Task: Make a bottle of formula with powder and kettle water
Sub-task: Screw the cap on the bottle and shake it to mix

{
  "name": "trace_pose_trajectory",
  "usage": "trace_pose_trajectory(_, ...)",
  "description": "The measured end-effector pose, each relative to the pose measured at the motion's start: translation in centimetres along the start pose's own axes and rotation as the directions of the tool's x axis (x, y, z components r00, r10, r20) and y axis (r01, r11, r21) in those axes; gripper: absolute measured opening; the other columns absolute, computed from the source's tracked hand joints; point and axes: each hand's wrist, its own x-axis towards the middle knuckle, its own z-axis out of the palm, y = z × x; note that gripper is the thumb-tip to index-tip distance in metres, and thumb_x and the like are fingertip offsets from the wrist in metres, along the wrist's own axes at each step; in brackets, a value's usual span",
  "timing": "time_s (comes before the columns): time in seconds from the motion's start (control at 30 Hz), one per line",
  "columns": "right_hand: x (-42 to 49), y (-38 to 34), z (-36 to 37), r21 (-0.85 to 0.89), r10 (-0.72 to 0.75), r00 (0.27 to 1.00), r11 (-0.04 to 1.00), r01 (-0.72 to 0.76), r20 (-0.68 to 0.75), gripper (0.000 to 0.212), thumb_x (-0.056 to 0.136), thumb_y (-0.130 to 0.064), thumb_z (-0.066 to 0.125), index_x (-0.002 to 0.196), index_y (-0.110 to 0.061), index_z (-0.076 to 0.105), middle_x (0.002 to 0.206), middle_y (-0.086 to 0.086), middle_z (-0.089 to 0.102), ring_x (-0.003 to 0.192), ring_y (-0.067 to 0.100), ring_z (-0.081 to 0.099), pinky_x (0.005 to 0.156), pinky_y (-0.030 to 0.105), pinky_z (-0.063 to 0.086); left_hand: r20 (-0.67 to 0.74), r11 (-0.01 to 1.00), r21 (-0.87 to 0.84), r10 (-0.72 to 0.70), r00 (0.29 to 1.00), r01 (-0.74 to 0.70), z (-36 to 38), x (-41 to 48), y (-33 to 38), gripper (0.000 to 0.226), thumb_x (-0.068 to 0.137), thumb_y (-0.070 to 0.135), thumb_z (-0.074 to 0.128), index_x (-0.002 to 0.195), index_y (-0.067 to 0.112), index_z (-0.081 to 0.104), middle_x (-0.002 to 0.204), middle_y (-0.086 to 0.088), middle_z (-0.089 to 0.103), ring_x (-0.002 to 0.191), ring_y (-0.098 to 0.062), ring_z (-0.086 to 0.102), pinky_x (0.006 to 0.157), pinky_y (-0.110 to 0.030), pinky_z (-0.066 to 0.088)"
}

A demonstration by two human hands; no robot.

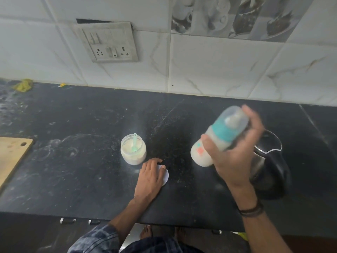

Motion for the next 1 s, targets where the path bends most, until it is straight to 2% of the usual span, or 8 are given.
trace_pose_trajectory(0.07,0.6,-0.3,-0.8,-0.005,-0.085,0.994,0.996,0.084,-0.062,0.085,0.078,-0.019,0.078,0.139,0.001,0.022,0.137,-0.001,0.040,0.121,-0.001,0.051,0.097,0.021,0.048,-0.020,1.000,0.015,0.018,1.000,-0.018,0.0,0.0,0.1,0.018,0.103,0.016,0.054,0.120,0.017,0.056,0.125,-0.006,0.061,0.117,-0.025,0.052,0.102,-0.040,0.046)
trace_pose_trajectory(0.2,1.4,-0.3,-1.2,0.097,-0.073,0.920,0.988,0.119,-0.385,0.101,0.088,-0.035,0.080,0.141,0.012,0.007,0.145,0.024,0.027,0.127,0.029,0.049,0.102,0.042,0.048,-0.003,0.995,0.027,-0.096,0.995,0.096,0.5,0.5,-0.2,0.040,0.102,0.041,0.040,0.130,0.018,0.056,0.126,-0.001,0.059,0.117,-0.018,0.051,0.101,-0.029,0.039)
trace_pose_trajectory(0.37,0.1,0.7,0.0,-0.079,-0.055,0.998,0.995,0.054,-0.010,0.085,0.076,-0.027,0.082,0.142,-0.016,0.029,0.138,-0.013,0.040,0.123,0.001,0.049,0.102,0.023,0.043,0.002,0.997,-0.029,-0.067,0.998,0.067,0.7,0.2,-0.8,0.029,0.104,0.035,0.045,0.126,0.019,0.055,0.127,0.006,0.057,0.118,-0.009,0.044,0.104,-0.024,0.036)
trace_pose_trajectory(0.53,0.8,1.0,-0.9,0.135,0.027,0.903,0.990,0.034,-0.428,0.109,0.082,-0.038,0.086,0.135,0.021,0.012,0.142,0.035,0.039,0.116,0.045,0.059,0.092,0.057,0.055,-0.014,0.998,-0.016,-0.060,0.998,0.059,0.8,0.2,-0.9,0.024,0.105,0.030,0.048,0.126,0.020,0.054,0.127,0.008,0.055,0.118,-0.009,0.044,0.103,-0.023,0.036)
trace_pose_trajectory(0.63,-0.2,1.3,0.6,-0.045,0.021,0.994,0.999,-0.026,-0.105,0.092,0.079,-0.030,0.086,0.144,-0.016,0.023,0.135,0.003,0.047,0.114,0.018,0.060,0.096,0.039,0.054,-0.012,0.998,-0.009,-0.056,0.998,0.056,0.8,0.3,-1.0,0.025,0.105,0.031,0.049,0.127,0.019,0.055,0.128,0.006,0.056,0.118,-0.010,0.045,0.103,-0.020,0.032)
trace_pose_trajectory(0.73,-0.1,0.8,0.1,-0.065,-0.091,0.994,0.994,0.086,-0.064,0.088,0.076,-0.016,0.082,0.139,0.001,0.023,0.132,0.000,0.037,0.121,-0.009,0.048,0.101,0.013,0.042,-0.008,0.998,-0.010,-0.059,0.998,0.059,0.8,0.3,-0.9,0.025,0.105,0.029,0.050,0.127,0.018,0.055,0.129,0.005,0.057,0.119,-0.011,0.045,0.104,-0.021,0.034)
trace_pose_trajectory(0.87,1.0,-0.3,-0.3,-0.080,-0.246,0.914,0.969,0.232,-0.323,0.090,0.086,-0.004,0.077,0.135,0.014,0.003,0.136,0.013,0.025,0.129,-0.008,0.045,0.103,0.015,0.042,-0.017,0.999,-0.008,-0.048,0.999,0.048,0.8,0.3,-0.9,0.025,0.106,0.030,0.049,0.127,0.017,0.055,0.129,0.005,0.057,0.120,-0.013,0.046,0.105,-0.027,0.038)
trace_pose_trajectory(1.0,-0.2,1.2,1.2,-0.060,-0.063,0.996,0.996,0.060,-0.056,0.087,0.077,-0.025,0.084,0.142,-0.016,0.027,0.136,-0.020,0.040,0.122,0.000,0.051,0.102,0.035,0.050,-0.020,0.999,-0.023,-0.045,0.999,0.045,0.8,0.3,-1.1,0.026,0.105,0.032,0.048,0.126,0.019,0.055,0.128,0.005,0.058,0.119,-0.012,0.047,0.105,-0.029,0.040)
